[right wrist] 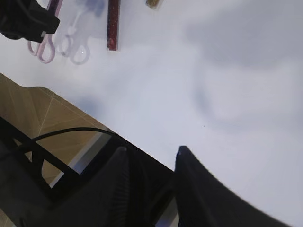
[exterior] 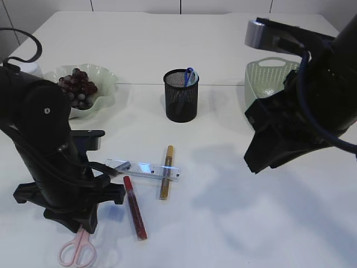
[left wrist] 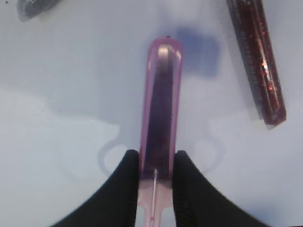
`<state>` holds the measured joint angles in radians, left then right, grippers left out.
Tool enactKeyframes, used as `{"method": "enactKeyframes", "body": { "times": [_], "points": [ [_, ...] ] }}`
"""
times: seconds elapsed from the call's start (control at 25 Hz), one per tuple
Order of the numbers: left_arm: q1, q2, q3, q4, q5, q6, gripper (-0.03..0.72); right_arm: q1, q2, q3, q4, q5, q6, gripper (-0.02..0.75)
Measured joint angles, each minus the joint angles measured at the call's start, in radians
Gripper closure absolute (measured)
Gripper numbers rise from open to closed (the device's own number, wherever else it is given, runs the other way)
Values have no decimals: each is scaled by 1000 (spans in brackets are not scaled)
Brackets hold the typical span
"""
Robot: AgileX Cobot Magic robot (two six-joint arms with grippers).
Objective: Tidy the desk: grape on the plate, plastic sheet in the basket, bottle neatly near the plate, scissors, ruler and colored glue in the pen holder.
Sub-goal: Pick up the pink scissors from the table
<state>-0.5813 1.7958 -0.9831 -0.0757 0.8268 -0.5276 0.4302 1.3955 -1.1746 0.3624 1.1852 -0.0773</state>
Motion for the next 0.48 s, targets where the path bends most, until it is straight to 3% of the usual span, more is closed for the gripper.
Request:
{"method": "enactKeyframes", "body": {
  "times": [0.48],
  "points": [
    [0, -97, 4, 11, 4, 0, 545, 0, 0, 0, 144, -138, -19, 465]
  ]
}}
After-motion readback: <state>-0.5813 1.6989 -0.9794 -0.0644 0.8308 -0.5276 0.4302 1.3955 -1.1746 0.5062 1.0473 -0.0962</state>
